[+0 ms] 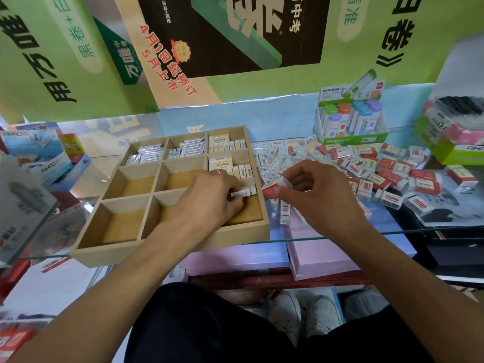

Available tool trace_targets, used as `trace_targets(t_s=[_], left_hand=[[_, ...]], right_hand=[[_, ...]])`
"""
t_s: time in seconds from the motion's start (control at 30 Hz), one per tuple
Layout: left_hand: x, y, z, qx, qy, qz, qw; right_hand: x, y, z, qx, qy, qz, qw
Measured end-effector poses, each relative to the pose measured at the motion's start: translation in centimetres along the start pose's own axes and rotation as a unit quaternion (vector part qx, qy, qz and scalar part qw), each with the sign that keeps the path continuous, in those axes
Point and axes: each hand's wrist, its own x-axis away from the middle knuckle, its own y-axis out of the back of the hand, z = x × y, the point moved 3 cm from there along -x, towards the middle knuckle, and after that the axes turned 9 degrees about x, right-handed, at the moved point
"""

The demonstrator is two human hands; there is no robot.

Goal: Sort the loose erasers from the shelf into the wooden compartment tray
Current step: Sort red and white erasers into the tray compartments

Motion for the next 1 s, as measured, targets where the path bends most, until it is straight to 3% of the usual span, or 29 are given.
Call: trace_targets(t_s=[0.17, 0.33, 0.57, 0.87, 1.0], left_hand=[[0.6, 0.9, 0.5, 0.173, 0.064, -0.051, 0.982], [0.2, -0.2, 0.0, 0.088, 0.026, -0.034, 0.995], [-0.3, -0.5, -0.6, 0.053, 0.001, -0.010, 0.999], [-0.4, -1.1, -0.4, 0.103, 0.030, -0.044, 0.993], [-0.5, -1.3, -0.7, 0.072, 0.018, -0.019, 0.997]], right_hand=[[-0.1, 0.4, -0.2, -0.003, -0.003, 0.000, 1.000], [-0.1, 0.3, 0.1, 0.005, 0.006, 0.001, 1.000], [-0.2, 0.6, -0.3, 0.026, 0.011, 0.002, 1.000], [-0.1, 0.6, -0.4, 0.033, 0.010, -0.003, 0.999], [-0.2, 0.6, -0.6, 0.036, 0.008, -0.002, 0.999]])
